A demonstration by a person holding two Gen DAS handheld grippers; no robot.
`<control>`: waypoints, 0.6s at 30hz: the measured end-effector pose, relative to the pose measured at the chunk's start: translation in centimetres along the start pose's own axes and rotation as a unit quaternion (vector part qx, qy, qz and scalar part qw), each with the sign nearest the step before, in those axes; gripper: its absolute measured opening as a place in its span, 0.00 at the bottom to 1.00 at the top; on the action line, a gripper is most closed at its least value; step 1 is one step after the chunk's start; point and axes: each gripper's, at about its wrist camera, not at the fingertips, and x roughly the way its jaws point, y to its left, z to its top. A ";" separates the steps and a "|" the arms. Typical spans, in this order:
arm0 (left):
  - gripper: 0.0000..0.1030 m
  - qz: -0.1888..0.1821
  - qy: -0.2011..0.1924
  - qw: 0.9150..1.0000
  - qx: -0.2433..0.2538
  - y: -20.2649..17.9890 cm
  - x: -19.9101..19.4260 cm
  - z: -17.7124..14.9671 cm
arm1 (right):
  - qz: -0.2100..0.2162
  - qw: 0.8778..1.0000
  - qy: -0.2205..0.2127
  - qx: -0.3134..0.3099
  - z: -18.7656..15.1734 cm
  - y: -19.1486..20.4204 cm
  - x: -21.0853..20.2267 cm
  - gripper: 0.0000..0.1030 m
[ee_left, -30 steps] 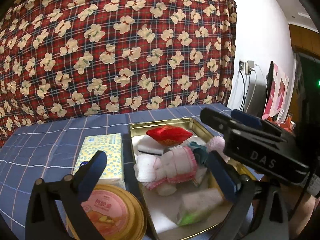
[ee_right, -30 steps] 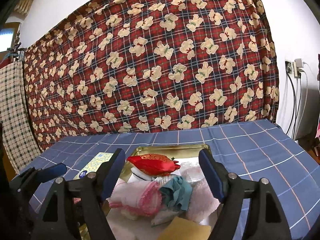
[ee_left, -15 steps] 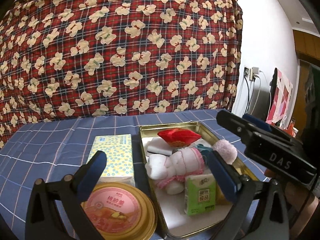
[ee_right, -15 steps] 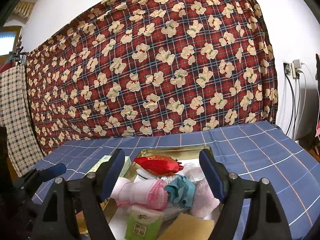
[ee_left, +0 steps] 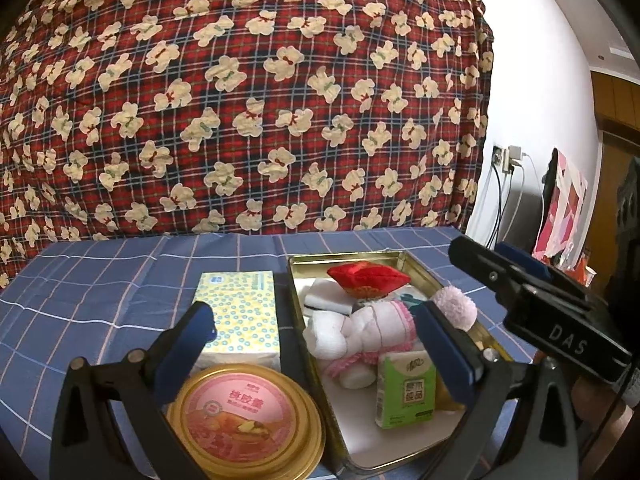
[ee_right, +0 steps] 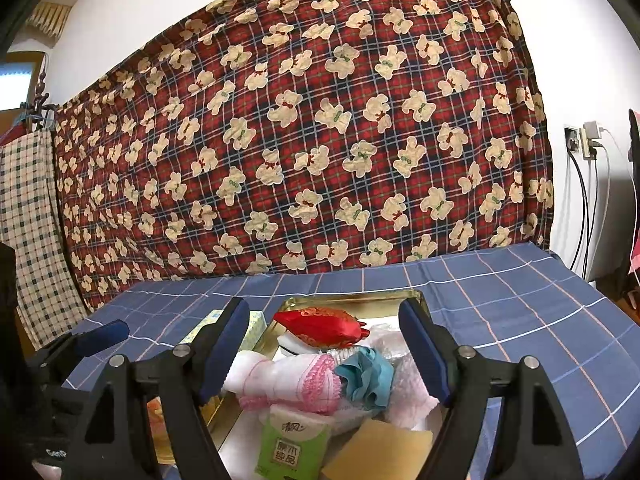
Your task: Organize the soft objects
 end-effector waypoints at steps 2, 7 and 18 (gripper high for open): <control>0.99 0.001 0.000 1.000 -0.001 0.1 -0.1 0.1 | -0.002 1.000 -0.004 0.001 0.0 0.0 -0.3 0.77; 0.99 0.002 0.000 1.000 -0.002 0.2 -0.1 0.1 | -0.002 1.000 -0.013 0.006 0.2 -0.1 -0.9 0.78; 0.99 -0.002 0.005 1.000 -0.007 0.6 -0.1 0.1 | -0.007 1.000 -0.015 0.004 0.1 -0.2 -1.1 0.82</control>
